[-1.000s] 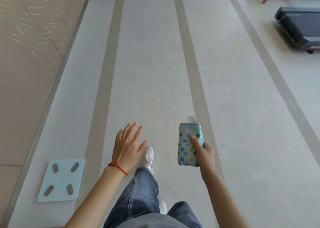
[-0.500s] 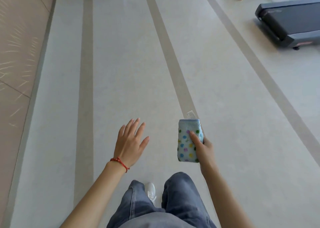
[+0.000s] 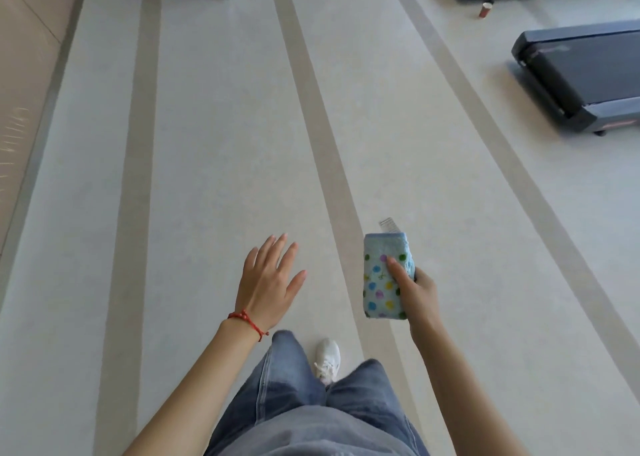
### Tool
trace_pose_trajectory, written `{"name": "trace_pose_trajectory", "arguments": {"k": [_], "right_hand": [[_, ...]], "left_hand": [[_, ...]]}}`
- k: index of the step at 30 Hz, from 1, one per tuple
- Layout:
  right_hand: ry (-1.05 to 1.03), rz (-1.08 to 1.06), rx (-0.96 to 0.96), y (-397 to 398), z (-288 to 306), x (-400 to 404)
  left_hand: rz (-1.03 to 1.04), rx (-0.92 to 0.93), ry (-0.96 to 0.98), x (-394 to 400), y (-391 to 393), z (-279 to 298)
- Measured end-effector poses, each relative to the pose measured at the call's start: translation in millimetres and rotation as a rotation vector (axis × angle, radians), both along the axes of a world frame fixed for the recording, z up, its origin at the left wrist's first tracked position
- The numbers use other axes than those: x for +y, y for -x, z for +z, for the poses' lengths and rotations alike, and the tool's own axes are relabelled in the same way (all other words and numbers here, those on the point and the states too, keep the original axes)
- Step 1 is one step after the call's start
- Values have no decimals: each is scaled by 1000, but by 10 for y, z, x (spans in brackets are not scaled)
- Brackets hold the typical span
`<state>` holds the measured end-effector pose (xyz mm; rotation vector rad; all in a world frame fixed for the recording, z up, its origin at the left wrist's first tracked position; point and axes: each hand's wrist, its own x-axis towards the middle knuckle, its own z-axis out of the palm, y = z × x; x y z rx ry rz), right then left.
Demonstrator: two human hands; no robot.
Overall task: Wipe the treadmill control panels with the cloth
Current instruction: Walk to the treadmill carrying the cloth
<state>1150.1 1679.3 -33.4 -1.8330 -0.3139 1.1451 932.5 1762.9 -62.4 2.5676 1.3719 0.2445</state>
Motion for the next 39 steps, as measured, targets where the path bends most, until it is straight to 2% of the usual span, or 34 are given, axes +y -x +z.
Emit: {"name": "trace_pose_trajectory", "arguments": {"k": [12, 19, 29, 33, 39], "right_hand": [[-6, -30, 6, -1036, -122, 2435], [-24, -61, 17, -1521, -47, 3832], [-18, -104, 16, -2464, -134, 5332], [-33, -121, -2, -3039, -170, 5999], [-36, -172, 5, -3920, -33, 6856]], "left_hand": [[-43, 9, 10, 2554, -1113, -155], [-106, 32, -33, 4113, -1674, 4], [-123, 37, -13, 5655, -2627, -84], [-141, 17, -18, 6357, -3221, -156], [-213, 4, -48, 7338, -4208, 51]]}}
